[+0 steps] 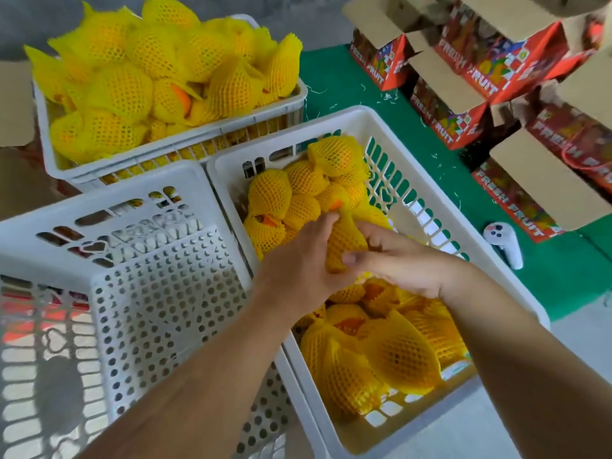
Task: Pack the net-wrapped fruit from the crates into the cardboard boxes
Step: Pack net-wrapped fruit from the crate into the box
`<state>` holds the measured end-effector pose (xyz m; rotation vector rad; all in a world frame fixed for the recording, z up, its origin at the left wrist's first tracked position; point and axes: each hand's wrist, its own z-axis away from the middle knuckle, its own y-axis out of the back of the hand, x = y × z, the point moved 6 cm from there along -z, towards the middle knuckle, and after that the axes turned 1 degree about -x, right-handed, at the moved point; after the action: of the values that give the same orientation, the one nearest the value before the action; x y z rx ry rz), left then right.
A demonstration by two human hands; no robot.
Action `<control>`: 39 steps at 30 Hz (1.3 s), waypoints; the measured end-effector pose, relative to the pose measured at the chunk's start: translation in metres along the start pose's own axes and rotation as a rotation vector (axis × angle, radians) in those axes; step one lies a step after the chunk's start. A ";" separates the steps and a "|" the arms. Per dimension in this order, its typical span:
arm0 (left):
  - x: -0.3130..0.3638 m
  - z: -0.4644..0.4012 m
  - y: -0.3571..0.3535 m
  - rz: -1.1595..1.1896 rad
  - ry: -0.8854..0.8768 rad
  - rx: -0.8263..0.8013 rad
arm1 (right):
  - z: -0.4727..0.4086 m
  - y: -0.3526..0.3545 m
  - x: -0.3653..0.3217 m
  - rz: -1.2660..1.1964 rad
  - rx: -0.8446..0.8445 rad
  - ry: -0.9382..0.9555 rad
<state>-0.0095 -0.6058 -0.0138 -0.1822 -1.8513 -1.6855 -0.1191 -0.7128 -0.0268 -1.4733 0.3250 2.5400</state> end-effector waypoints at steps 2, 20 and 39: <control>-0.004 0.001 0.002 0.009 0.038 0.024 | 0.007 0.010 -0.002 0.006 0.097 -0.005; -0.006 0.004 0.015 -0.010 0.129 0.202 | -0.009 0.046 0.052 1.525 0.159 -0.707; -0.008 0.005 0.018 0.100 0.121 0.290 | -0.072 -0.028 0.055 1.449 -0.113 -0.679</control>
<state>0.0043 -0.5956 -0.0024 -0.0503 -1.9359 -1.3141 -0.0791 -0.7036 -0.1114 -0.0864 1.5482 3.8485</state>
